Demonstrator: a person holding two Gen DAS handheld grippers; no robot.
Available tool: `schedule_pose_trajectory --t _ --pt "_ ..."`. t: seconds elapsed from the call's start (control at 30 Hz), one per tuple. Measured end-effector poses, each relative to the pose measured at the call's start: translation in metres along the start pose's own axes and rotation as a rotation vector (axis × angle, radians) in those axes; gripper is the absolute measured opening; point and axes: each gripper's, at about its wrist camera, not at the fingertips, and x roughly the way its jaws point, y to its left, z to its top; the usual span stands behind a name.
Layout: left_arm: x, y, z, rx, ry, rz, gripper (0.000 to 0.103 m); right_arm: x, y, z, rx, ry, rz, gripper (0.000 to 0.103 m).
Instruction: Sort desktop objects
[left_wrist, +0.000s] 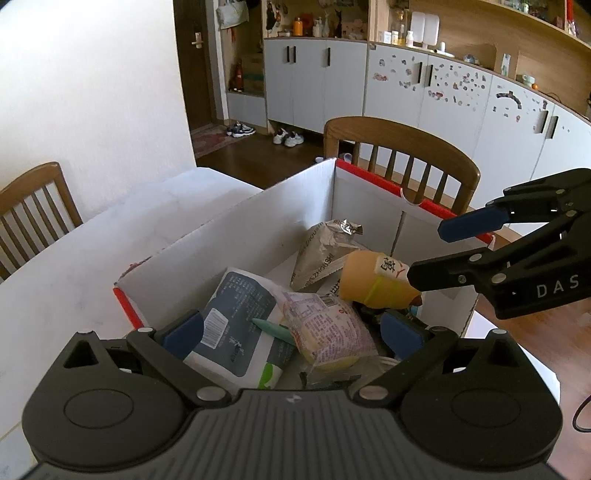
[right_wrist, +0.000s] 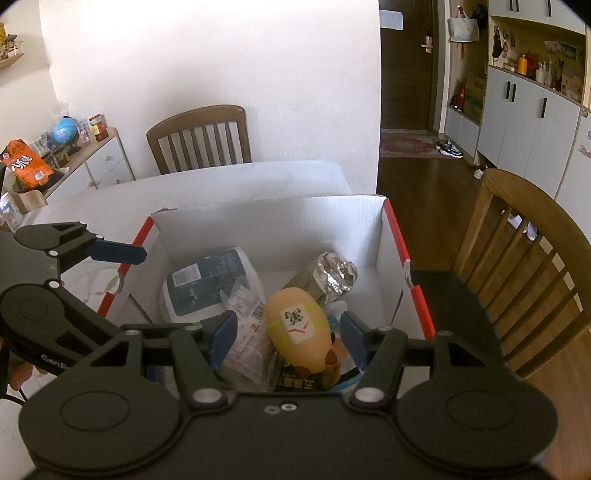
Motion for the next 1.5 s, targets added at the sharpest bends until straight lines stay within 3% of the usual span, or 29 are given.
schedule_pose_trajectory --t 0.63,1.07,1.23,1.5 --pt "-0.065 0.003 -0.019 -0.092 -0.042 0.1 0.103 -0.029 0.019 -0.002 0.006 -0.052 0.013 0.062" --pt "-0.093 0.014 -0.037 -0.095 -0.031 0.039 0.103 -0.044 0.055 -0.019 0.031 -0.073 -0.013 0.065" --pt "-0.1 0.017 -0.045 -0.103 -0.045 0.017 0.103 -0.055 0.064 -0.029 0.036 -0.111 -0.032 0.087" --pt "-0.112 0.022 -0.051 -0.126 -0.067 0.016 0.103 -0.067 0.076 -0.042 0.063 -0.137 -0.051 0.096"
